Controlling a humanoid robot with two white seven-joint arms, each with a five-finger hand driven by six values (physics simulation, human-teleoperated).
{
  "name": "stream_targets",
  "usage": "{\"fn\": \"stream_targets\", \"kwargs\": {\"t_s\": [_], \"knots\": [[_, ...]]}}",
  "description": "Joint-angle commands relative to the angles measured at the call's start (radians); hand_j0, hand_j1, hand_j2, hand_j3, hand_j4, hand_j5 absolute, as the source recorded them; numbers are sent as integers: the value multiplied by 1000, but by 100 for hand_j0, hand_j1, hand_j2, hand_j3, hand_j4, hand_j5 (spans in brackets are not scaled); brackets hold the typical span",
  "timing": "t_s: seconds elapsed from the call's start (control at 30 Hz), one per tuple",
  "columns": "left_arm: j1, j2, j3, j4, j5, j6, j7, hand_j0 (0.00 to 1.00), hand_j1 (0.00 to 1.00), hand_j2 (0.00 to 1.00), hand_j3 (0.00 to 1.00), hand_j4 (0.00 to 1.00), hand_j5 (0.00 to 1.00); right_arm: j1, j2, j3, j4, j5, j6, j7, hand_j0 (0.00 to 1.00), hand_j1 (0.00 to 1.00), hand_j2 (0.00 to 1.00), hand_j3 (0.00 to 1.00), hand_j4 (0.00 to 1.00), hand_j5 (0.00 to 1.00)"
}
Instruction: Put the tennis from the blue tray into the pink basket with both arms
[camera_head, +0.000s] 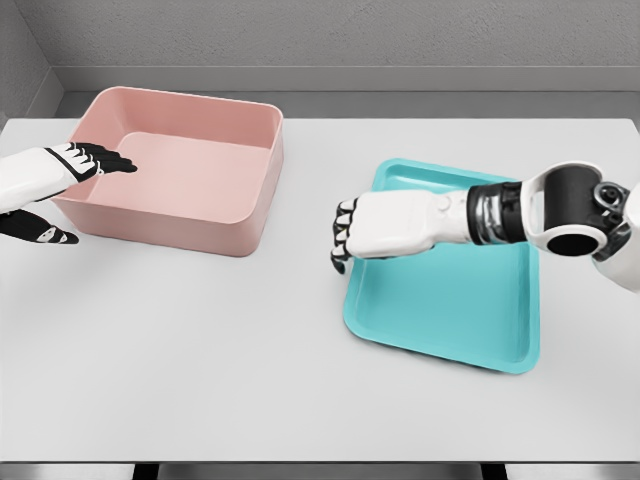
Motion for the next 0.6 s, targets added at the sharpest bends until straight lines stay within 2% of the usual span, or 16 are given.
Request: {"fn": "stream_targets", "kwargs": {"t_s": [0.0, 0.43, 0.57], "knots": [[0, 1, 0, 0, 7, 2, -1, 100, 100, 100, 100, 100, 100, 0, 6, 4, 0, -3, 2, -1, 57, 57, 57, 57, 57, 57], [0, 1, 0, 3, 7, 2, -1, 100, 100, 100, 100, 100, 100, -28, 46, 34, -2, -3, -4, -1, 57, 57, 57, 57, 57, 57], [-2, 3, 2, 3, 7, 2, -1, 100, 100, 100, 100, 100, 100, -35, 52, 38, -2, -3, -46, -1, 57, 57, 57, 57, 57, 57]]}}
